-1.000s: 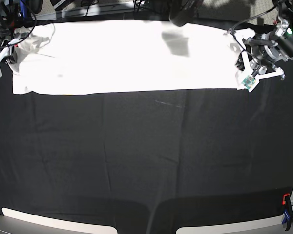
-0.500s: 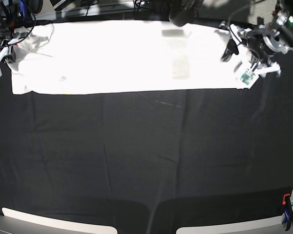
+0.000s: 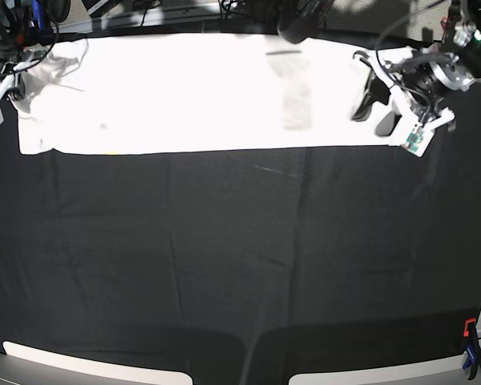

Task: Layout the t-shirt on the table in an organized manner, then fold the t-shirt properly
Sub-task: 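Pull the folded edge taut and release with both grippers, then grasp the folded shirt end nearest the left gripper with the left gripper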

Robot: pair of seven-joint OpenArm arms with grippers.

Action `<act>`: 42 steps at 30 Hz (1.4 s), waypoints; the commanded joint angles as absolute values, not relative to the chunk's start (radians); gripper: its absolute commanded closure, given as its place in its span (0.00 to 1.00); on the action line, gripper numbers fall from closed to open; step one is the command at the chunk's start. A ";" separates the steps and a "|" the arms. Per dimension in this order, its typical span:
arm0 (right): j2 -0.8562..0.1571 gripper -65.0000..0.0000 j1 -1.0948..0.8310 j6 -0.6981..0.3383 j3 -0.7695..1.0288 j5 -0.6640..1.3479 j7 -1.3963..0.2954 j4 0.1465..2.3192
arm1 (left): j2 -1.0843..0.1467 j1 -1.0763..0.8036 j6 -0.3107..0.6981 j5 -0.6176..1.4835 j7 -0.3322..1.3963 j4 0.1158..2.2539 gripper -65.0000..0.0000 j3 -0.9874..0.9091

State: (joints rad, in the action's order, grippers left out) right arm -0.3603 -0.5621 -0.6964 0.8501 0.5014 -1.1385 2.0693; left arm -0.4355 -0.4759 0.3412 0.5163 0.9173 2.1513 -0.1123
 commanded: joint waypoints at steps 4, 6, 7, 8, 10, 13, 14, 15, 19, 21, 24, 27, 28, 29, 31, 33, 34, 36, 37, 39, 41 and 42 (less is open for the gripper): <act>-0.376 0.65 -0.562 -0.698 0.858 0.500 -1.117 2.083 | -0.443 -0.474 0.344 0.533 0.901 2.146 0.61 -0.116; -0.377 0.61 -0.563 -0.698 0.858 0.500 -1.114 2.083 | -0.443 -0.473 0.344 0.535 0.897 2.146 0.61 -0.116; -0.376 0.61 -0.562 -0.698 0.858 0.500 -1.114 2.083 | -0.443 -0.473 0.344 0.541 0.896 2.146 0.61 -0.116; -0.377 0.61 -0.562 -0.698 0.858 0.500 -1.115 2.083 | -0.443 -0.473 0.344 0.553 0.896 2.146 0.61 -0.116; -0.377 0.61 -0.562 -0.698 0.858 0.498 -1.116 2.083 | -0.443 -0.466 0.344 0.560 0.896 2.146 0.61 -0.116; -0.377 0.61 -0.559 -0.698 0.859 0.470 -1.106 2.083 | -0.443 -0.434 0.344 0.559 0.895 2.145 0.61 -0.116; -0.379 0.61 -0.559 -0.698 0.859 0.468 -1.098 2.083 | -0.443 -0.419 0.337 0.558 0.896 2.145 0.61 -0.116; -0.381 0.61 -0.559 -0.698 0.859 0.471 -1.089 2.083 | -0.443 -0.406 0.296 0.555 0.897 2.144 0.61 -0.116; -0.380 0.61 -0.559 -0.682 0.859 0.497 -1.013 2.083 | -0.409 -0.361 0.111 0.397 0.900 2.122 0.61 -0.116; -0.379 0.61 -0.559 -0.676 0.858 0.601 -0.976 2.084 | -0.403 -0.352 0.093 0.386 0.913 2.109 0.61 -0.116; -0.379 0.61 -0.559 -0.682 0.858 0.799 -0.926 2.084 | -0.397 -0.355 0.098 0.394 0.927 2.101 0.61 -0.116; -0.379 0.61 -0.547 -0.685 0.857 0.891 -0.905 2.084 | -0.397 -0.355 0.105 0.392 0.939 2.078 0.61 -0.116; -0.379 0.61 -0.540 -0.685 0.857 0.890 -0.917 2.083 | -0.397 -0.355 0.105 0.381 0.944 2.063 0.61 -0.116; -0.379 0.61 -0.533 -0.685 0.857 0.890 -0.926 2.083 | -0.397 -0.355 0.105 0.340 0.945 2.045 0.61 -0.116; -0.379 0.61 -0.527 -0.685 0.857 0.890 -0.944 2.083 | -0.397 -0.350 0.090 0.216 0.941 2.000 0.59 -0.123; -0.379 0.61 -0.527 -0.685 0.857 0.890 -0.953 2.083 | -0.397 -0.343 0.055 0.153 0.961 1.964 0.55 -0.148; -0.379 0.61 -0.527 -0.685 0.857 0.890 -0.958 2.083 | -0.397 -0.342 0.055 0.150 0.978 1.958 0.54 -0.165; -0.379 0.61 -0.527 -0.687 0.857 0.891 -0.957 2.083 | -0.397 -0.344 0.056 0.175 0.997 1.958 0.54 -0.192; -0.379 0.61 -0.527 -0.698 0.857 0.895 -0.953 2.083 | -0.397 -0.344 0.056 0.196 1.002 1.958 0.54 -0.201; -0.379 0.61 -0.527 -0.698 0.857 0.895 -0.955 2.083 | -0.397 -0.344 0.056 0.215 1.002 1.958 0.54 -0.203; -0.379 0.61 -0.527 -0.698 0.857 0.894 -0.968 2.083 | -0.397 -0.344 0.056 0.214 1.002 1.958 0.54 -0.203; -0.379 0.61 -0.527 -0.698 0.857 0.894 -0.973 2.083 | -0.397 -0.344 0.056 0.214 1.001 1.958 0.54 -0.203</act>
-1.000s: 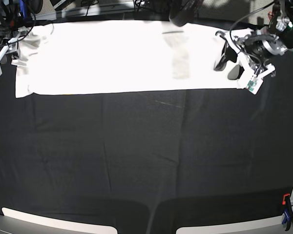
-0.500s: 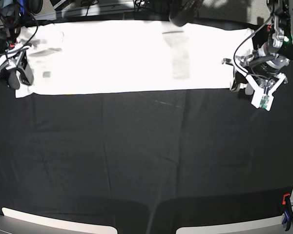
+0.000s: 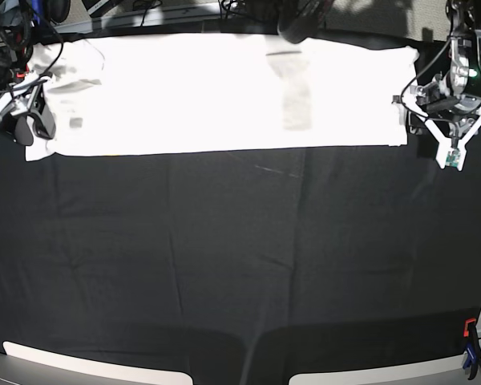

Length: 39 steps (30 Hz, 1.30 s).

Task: Layout the t-shirt on the table in an organized manner, then fold the t-shirt properly
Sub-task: 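Grasp the folded shirt end nearest the left gripper with the left gripper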

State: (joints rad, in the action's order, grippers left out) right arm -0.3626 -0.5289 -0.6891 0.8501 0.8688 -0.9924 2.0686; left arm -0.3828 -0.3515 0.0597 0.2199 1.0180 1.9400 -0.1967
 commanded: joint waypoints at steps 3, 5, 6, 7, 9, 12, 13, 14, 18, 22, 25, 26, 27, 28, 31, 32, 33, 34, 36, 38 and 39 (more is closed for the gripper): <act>-0.379 0.61 -0.527 -0.698 0.857 0.894 -0.976 2.083 | -0.397 -0.344 0.056 0.209 0.978 1.958 0.54 -0.203; -0.379 0.61 -0.527 -0.698 0.857 0.894 -0.977 2.083 | -0.397 -0.344 0.056 0.210 0.946 1.958 0.54 -0.203; -0.379 0.61 -0.527 -0.698 0.857 0.895 -0.978 2.083 | -0.397 -0.344 0.056 0.210 0.933 1.958 0.54 -0.203; -0.379 0.61 -0.527 -0.698 0.857 0.894 -0.982 2.083 | -0.397 -0.344 0.056 0.210 0.917 1.958 0.54 -0.203; -0.379 0.61 -0.527 -0.698 0.857 0.895 -0.989 2.083 | -0.397 -0.343 0.056 0.210 0.904 1.958 0.54 -0.203; -0.379 0.61 -0.527 -0.698 0.857 0.895 -0.997 2.083 | -0.397 -0.344 0.123 0.210 0.912 1.958 0.40 -0.203; -0.379 0.61 -0.527 -0.698 0.857 0.895 -0.997 2.083 | -0.397 -0.343 0.158 0.210 0.920 1.958 0.35 -0.203; -0.379 0.61 -0.527 -0.698 0.857 0.895 -0.997 2.083 | -0.397 -0.344 0.179 0.207 0.923 1.958 0.33 -0.203; -0.379 0.61 -0.527 -0.698 0.857 0.895 -0.998 2.083 | -0.397 -0.344 0.194 0.123 0.926 1.958 0.33 -0.203; -0.379 0.61 -0.527 -0.698 0.857 0.895 -1.004 2.083 | -0.397 -0.343 0.156 0.241 0.926 1.958 0.33 -0.204; -0.379 0.61 -0.527 -0.698 0.857 0.894 -1.012 2.083 | -0.407 -0.343 0.157 0.368 0.912 1.958 0.33 -0.204; -0.379 0.61 -0.527 -0.698 0.857 0.895 -1.012 2.083 | -0.417 -0.344 0.158 0.398 0.893 1.958 0.33 -0.204; -0.379 0.61 -0.527 -0.698 0.857 0.895 -1.012 2.083 | -0.432 -0.344 0.157 0.429 0.880 1.958 0.33 -0.208; -0.379 0.61 -0.527 -0.698 0.857 0.895 -1.011 2.083 | -0.445 -0.343 0.157 0.469 0.876 1.958 0.33 -0.216; -0.379 0.61 -0.527 -0.698 0.857 0.895 -1.014 2.083 | -0.461 -0.344 0.173 0.559 0.892 1.958 0.33 -0.281; -0.379 0.61 -0.527 -0.698 0.857 0.895 -1.017 2.083 | -0.461 -0.344 0.193 0.592 0.902 1.958 0.33 -0.312; -0.379 0.61 -0.527 -0.698 0.857 0.895 -1.020 2.083 | -0.460 -0.344 0.210 0.638 0.912 1.958 0.33 -0.347; -0.379 0.61 -0.527 -0.698 0.857 0.895 -1.023 2.083 | -0.460 -0.345 0.230 0.682 0.922 1.958 0.33 -0.382; -0.379 0.61 -0.527 -0.698 0.857 0.895 -1.034 2.083 | -0.460 -0.350 0.265 0.760 0.937 1.956 0.33 -0.449; -0.379 0.61 -0.527 -0.698 0.857 0.900 -1.038 2.083 | -0.460 -0.350 0.291 0.834 0.974 1.949 0.33 -0.501; -0.376 0.61 -0.528 -0.698 0.857 0.902 -1.037 2.083 | -0.460 -0.350 0.306 0.871 0.991 1.937 0.33 -0.519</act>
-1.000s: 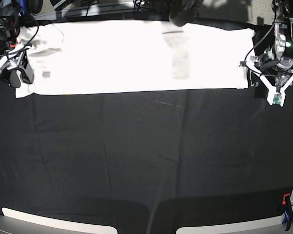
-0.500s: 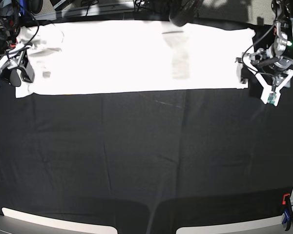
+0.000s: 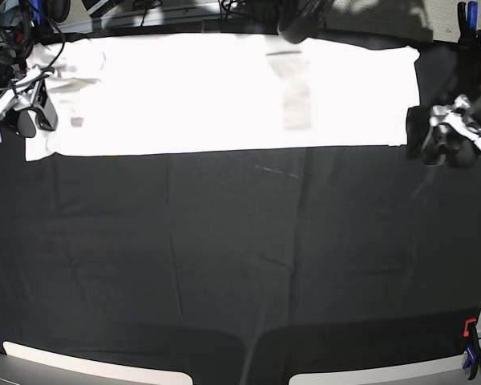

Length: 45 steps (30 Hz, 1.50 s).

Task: Layout the t-shirt on the table in an organized manner, then fold the t-shirt properly
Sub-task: 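Grasp the folded shirt end nearest the left gripper with the left gripper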

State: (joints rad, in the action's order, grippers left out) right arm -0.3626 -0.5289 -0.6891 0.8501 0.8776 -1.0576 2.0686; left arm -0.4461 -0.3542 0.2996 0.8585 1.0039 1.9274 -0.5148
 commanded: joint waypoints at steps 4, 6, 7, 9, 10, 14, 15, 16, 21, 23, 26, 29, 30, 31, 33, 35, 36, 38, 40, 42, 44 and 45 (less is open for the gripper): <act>-0.357 0.61 -0.529 -0.698 0.857 0.948 -1.050 2.084 | -0.454 -0.352 0.371 0.997 1.033 1.834 0.33 -0.529; -0.337 0.61 -0.529 -0.698 0.857 0.967 -1.080 2.084 | -0.431 -0.352 0.396 1.048 1.045 1.763 0.33 -0.529; -0.327 0.61 -0.529 -0.698 0.857 0.975 -1.093 2.084 | -0.417 -0.352 0.408 1.068 1.053 1.729 0.33 -0.529; -0.307 0.61 -0.529 -0.698 0.857 0.976 -1.101 2.084 | -0.391 -0.352 0.443 1.058 1.058 1.679 0.33 -0.529; -0.300 0.61 -0.529 -0.698 0.857 0.976 -1.101 2.084 | -0.381 -0.352 0.447 1.040 1.058 1.665 0.33 -0.529; -0.294 0.61 -0.529 -0.698 0.857 0.976 -1.105 2.084 | -0.368 -0.352 0.446 0.985 1.080 1.657 0.33 -0.529; -0.294 0.61 -0.529 -0.698 0.857 0.976 -1.107 2.084 | -0.368 -0.352 0.446 0.986 1.099 1.656 0.33 -0.529; -0.294 0.61 -0.529 -0.698 0.857 0.976 -1.108 2.084 | -0.368 -0.353 0.446 0.988 1.122 1.655 0.33 -0.529; -0.294 0.61 -0.529 -0.698 0.857 0.976 -1.108 2.084 | -0.363 -0.361 0.456 0.999 1.169 1.600 0.33 -0.529; -0.294 0.61 -0.529 -0.698 0.857 0.976 -1.108 2.084 | -0.363 -0.370 0.465 1.000 1.150 1.559 0.33 -0.529; -0.294 0.61 -0.529 -0.698 0.857 0.977 -1.108 2.084 | -0.363 -0.381 0.465 1.025 1.145 1.501 0.33 -0.529; -0.294 0.61 -0.529 -0.698 0.857 0.977 -1.104 2.084 | -0.363 -0.382 0.489 1.148 1.200 1.465 0.33 -0.529; -0.294 0.61 -0.529 -0.698 0.857 0.977 -1.104 2.084 | -0.363 -0.382 0.514 1.198 1.224 1.464 0.33 -0.529; -0.294 0.61 -0.529 -0.698 0.857 0.977 -1.104 2.084 | -0.363 -0.382 0.536 1.237 1.243 1.465 0.33 -0.529; -0.294 0.61 -0.529 -0.698 0.857 0.977 -1.104 2.084 | -0.363 -0.382 0.567 1.262 1.250 1.465 0.33 -0.529; -0.294 0.61 -0.529 -0.698 0.857 0.977 -1.104 2.084 | -0.363 -0.382 0.570 1.261 1.250 1.465 0.33 -0.529; -0.294 0.61 -0.529 -0.698 0.857 0.977 -1.104 2.084 | -0.361 -0.383 0.570 1.261 1.250 1.465 0.33 -0.529; -0.294 0.61 -0.529 -0.698 0.857 0.977 -1.103 2.084 | -0.350 -0.382 0.570 1.261 1.241 1.465 0.33 -0.529; -0.294 0.61 -0.529 -0.698 0.857 0.977 -1.103 2.084 | -0.329 -0.382 0.570 1.261 1.226 1.465 0.33 -0.529; -0.294 0.61 -0.529 -0.698 0.857 0.977 -1.103 2.084 | -0.302 -0.382 0.582 1.258 1.224 1.465 0.33 -0.529; -0.294 0.61 -0.529 -0.698 0.857 0.977 -1.103 2.084 | -0.276 -0.382 0.629 1.246 1.231 1.465 0.33 -0.529; -0.294 0.61 -0.529 -0.698 0.857 0.977 -1.103 2.084 | -0.266 -0.382 0.649 1.237 1.234 1.465 0.33 -0.529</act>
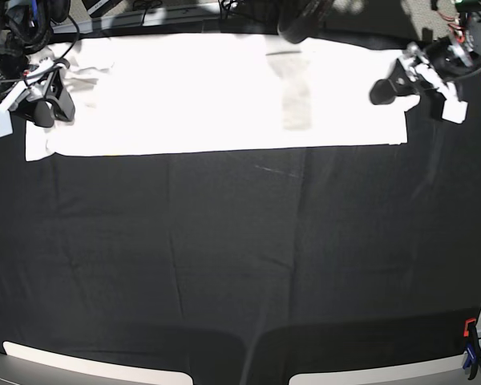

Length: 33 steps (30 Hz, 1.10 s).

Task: Layout the t-shirt on the table in an organized manner, then fold the t-shirt properly
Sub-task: 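Grasp the folded shirt end nearest the left gripper with the left gripper, then drag the held shirt end toward the right gripper with the left gripper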

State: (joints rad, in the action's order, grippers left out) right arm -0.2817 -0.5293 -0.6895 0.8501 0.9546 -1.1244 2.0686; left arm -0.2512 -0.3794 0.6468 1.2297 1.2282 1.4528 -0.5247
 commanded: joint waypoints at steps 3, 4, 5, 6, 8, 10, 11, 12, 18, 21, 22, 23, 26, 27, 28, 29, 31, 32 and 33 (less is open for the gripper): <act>-0.294 0.61 -0.529 -0.698 0.857 0.977 -1.103 2.084 | -0.258 -0.382 0.660 1.227 1.234 1.465 0.33 -0.529; -0.294 0.61 -0.529 -0.698 0.857 0.977 -1.103 2.084 | -0.261 -0.382 0.660 1.227 1.234 1.465 0.33 -0.529; -0.294 0.61 -0.529 -0.698 0.857 0.977 -1.103 2.084 | -0.262 -0.382 0.660 1.222 1.234 1.465 0.33 -0.529; -0.294 0.61 -0.529 -0.698 0.857 0.977 -1.103 2.084 | -0.264 -0.382 0.660 1.212 1.234 1.465 0.33 -0.529; -0.294 0.61 -0.529 -0.698 0.857 0.977 -1.103 2.084 | -0.264 -0.381 0.660 1.180 1.233 1.465 0.36 -0.529; -0.294 0.61 -0.529 -0.698 0.857 0.977 -1.103 2.084 | -0.264 -0.382 0.660 1.169 1.230 1.465 0.47 -0.529; -0.294 0.61 -0.529 -0.698 0.857 0.977 -1.100 2.084 | -0.264 -0.382 0.660 1.170 1.226 1.465 0.55 -0.529; -0.294 0.61 -0.529 -0.698 0.857 0.977 -1.100 2.084 | -0.264 -0.380 0.660 1.171 1.223 1.465 0.65 -0.529; -0.294 0.61 -0.529 -0.698 0.857 0.977 -1.100 2.084 | -0.266 -0.377 0.660 1.170 1.149 1.465 1.00 -0.529; -0.294 0.61 -0.529 -0.698 0.857 0.977 -1.100 2.084 | -0.270 -0.352 0.660 1.127 1.175 1.465 1.00 -0.529; -0.294 0.61 -0.529 -0.698 0.857 0.977 -1.100 2.084 | -0.269 -0.334 0.660 1.090 1.190 1.465 1.00 -0.529; -0.294 0.61 -0.529 -0.698 0.857 0.977 -1.099 2.084 | -0.269 -0.314 0.660 1.055 1.203 1.465 1.00 -0.529; -0.294 0.61 -0.529 -0.698 0.857 0.977 -1.097 2.084 | -0.269 -0.261 0.659 1.014 1.203 1.465 1.00 -0.529; -0.294 0.61 -0.529 -0.698 0.857 0.977 -1.096 2.084 | -0.269 -0.242 0.659 1.015 1.203 1.465 1.00 -0.529; -0.294 0.61 -0.528 -0.698 0.857 0.977 -1.095 2.084 | -0.269 -0.224 0.659 1.014 1.204 1.465 1.00 -0.527; -0.294 0.61 -0.527 -0.698 0.857 0.977 -1.092 2.084 | -0.270 -0.205 0.660 1.013 1.204 1.465 1.00 -0.522; -0.294 0.61 -0.526 -0.698 0.857 0.977 -1.089 2.084 | -0.276 -0.171 0.659 1.003 1.205 1.465 1.00 -0.508; -0.294 0.61 -0.526 -0.698 0.857 0.977 -1.088 2.084 | -0.281 -0.153 0.659 0.986 1.205 1.465 1.00 -0.496; -0.294 0.61 -0.526 -0.698 0.857 0.977 -1.088 2.084 | -0.287 -0.136 0.659 0.958 1.204 1.466 1.00 -0.485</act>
State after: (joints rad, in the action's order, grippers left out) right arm -0.2798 -0.5289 -0.6895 0.8501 0.9546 -1.1194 2.0686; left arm -0.2703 -0.1417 0.6556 0.9367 1.2152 1.4509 -0.4805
